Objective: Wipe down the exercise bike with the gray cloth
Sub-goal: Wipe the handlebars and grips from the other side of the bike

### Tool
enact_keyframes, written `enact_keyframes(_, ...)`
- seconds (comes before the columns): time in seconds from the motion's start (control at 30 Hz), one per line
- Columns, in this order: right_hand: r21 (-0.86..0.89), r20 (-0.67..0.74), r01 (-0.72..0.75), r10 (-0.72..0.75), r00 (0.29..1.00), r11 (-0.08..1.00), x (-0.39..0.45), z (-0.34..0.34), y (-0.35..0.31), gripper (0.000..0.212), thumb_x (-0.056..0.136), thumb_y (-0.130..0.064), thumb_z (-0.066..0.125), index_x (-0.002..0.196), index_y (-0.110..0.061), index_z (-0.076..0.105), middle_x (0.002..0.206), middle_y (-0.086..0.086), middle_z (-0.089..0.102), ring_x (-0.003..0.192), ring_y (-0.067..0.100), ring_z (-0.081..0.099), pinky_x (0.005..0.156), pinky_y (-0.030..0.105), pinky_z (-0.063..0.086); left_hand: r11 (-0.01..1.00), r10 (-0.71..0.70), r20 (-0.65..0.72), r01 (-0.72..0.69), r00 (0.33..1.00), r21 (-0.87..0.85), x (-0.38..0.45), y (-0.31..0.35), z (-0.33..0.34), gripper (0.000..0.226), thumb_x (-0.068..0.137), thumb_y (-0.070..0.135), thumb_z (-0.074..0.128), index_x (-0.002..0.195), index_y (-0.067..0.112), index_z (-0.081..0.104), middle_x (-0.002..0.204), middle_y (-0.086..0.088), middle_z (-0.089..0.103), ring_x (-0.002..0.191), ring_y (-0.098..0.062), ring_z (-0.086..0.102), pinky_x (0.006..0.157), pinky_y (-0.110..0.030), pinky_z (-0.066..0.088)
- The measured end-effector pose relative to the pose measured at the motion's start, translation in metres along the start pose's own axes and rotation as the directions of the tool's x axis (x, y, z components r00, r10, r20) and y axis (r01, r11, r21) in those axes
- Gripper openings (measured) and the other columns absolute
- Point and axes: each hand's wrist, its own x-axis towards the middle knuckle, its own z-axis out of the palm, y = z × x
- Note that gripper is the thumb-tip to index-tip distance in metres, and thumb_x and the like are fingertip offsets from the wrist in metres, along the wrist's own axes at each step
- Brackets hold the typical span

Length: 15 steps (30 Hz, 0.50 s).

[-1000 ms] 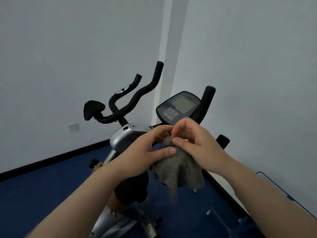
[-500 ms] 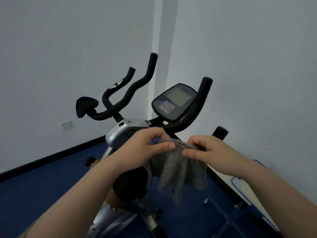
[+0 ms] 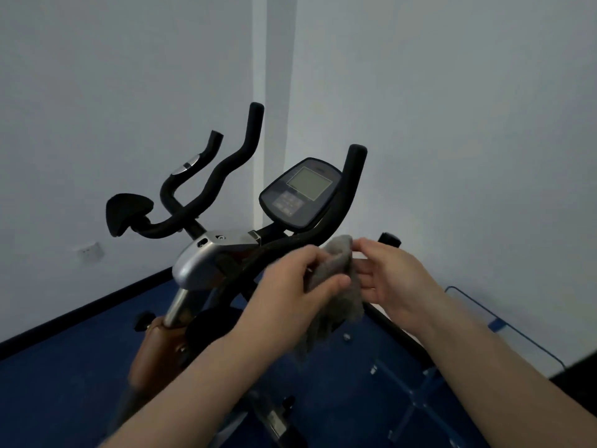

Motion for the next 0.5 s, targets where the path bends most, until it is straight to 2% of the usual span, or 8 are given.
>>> enact_keyframes(0.07,0.001,0.024,-0.014,0.014,1.0,1.0,-0.004,-0.001,0.0,0.035,0.101,-0.04,0.045,0.099,-0.015,0.069,0.086,0.008,0.075,0.072,0.019,0.071,0.057,0.028,0.055,1.0,0.003,0.157,-0.006,0.988,0.014,-0.015,0.003,0.007,0.046,0.083,0.057,0.065,0.124,0.036,0.059,0.11,0.029,0.052,0.104,0.008,0.052,0.091,-0.016,0.047)
enact_keyframes(0.17,-0.137,0.002,0.059,-0.06,0.998,0.989,-0.005,-0.001,0.016,0.02,0.09,-0.029,0.066,0.099,-0.013,0.071,0.094,0.008,0.075,0.09,0.025,0.072,0.08,0.038,0.057,0.999,-0.048,0.401,0.035,0.915,0.041,-0.036,-0.001,0.016,0.084,0.084,0.058,0.062,0.154,0.033,0.023,0.138,0.033,0.022,0.122,0.014,0.035,0.105,-0.015,0.038)
enact_keyframes(0.23,-0.181,-0.052,0.12,-0.131,0.99,0.976,-0.006,0.0,0.019,0.011,0.092,-0.016,0.064,0.1,-0.011,0.07,0.093,0.006,0.075,0.095,0.024,0.07,0.083,0.034,0.057,0.998,-0.054,0.548,0.028,0.835,0.056,-0.044,-0.002,0.017,0.089,0.086,0.058,0.063,0.155,0.039,0.011,0.145,0.044,0.003,0.132,0.017,0.023,0.109,-0.012,0.032)
enact_keyframes(0.27,-0.243,-0.07,0.172,-0.194,0.978,0.955,-0.005,-0.002,0.016,0.011,0.094,-0.016,0.061,0.099,-0.014,0.07,0.092,0.001,0.075,0.095,0.02,0.07,0.082,0.03,0.056,0.998,-0.051,0.611,0.024,0.79,0.051,-0.046,0.0,0.014,0.083,0.086,0.058,0.062,0.153,0.045,0.017,0.15,0.041,0.007,0.133,0.017,0.025,0.108,-0.011,0.032)
enact_keyframes(0.3,-0.332,-0.054,0.245,-0.277,0.959,0.911,-0.003,-0.004,0.009,0.012,0.096,-0.017,0.058,0.099,-0.018,0.069,0.09,-0.004,0.074,0.093,0.014,0.069,0.081,0.026,0.055,0.999,-0.043,0.642,0.023,0.765,0.04,-0.046,0.002,0.009,0.07,0.086,0.057,0.063,0.148,0.049,0.03,0.151,0.033,0.025,0.127,0.016,0.037,0.104,-0.012,0.038)
enact_keyframes(0.37,-0.504,0.135,0.417,-0.409,0.903,0.756,-0.001,-0.009,-0.008,0.017,0.098,-0.02,0.054,0.099,-0.028,0.069,0.092,-0.015,0.071,0.089,0.0,0.066,0.079,0.016,0.051,0.999,-0.025,0.57,0.0,0.821,0.045,-0.043,0.003,-0.001,0.037,0.089,0.05,0.064,0.125,0.045,0.058,0.113,0.022,0.064,0.098,0.006,0.061,0.087,-0.021,0.051)
enact_keyframes(0.43,-0.643,0.37,0.536,-0.391,0.843,0.547,0.004,-0.007,-0.019,0.017,0.097,-0.025,0.053,0.103,-0.034,0.067,0.098,-0.022,0.069,0.094,-0.006,0.062,0.08,0.013,0.048,0.991,-0.017,0.361,-0.031,0.932,0.128,-0.035,-0.002,-0.015,0.014,0.092,0.042,0.063,0.103,0.036,0.068,0.09,0.016,0.068,0.083,0.0,0.063,0.079,-0.031,0.054)
enact_keyframes(0.5,-0.75,0.508,0.576,-0.275,0.817,0.326,0.015,0.0,-0.014,0.019,0.097,-0.028,0.053,0.11,-0.036,0.064,0.105,-0.022,0.067,0.1,-0.004,0.06,0.088,0.022,0.048,0.965,0.002,0.16,-0.044,0.987,0.258,-0.029,-0.013,-0.025,0.012,0.092,0.038,0.06,0.095,0.032,0.069,0.085,0.015,0.067,0.081,0.0,0.061,0.076,-0.034,0.053)
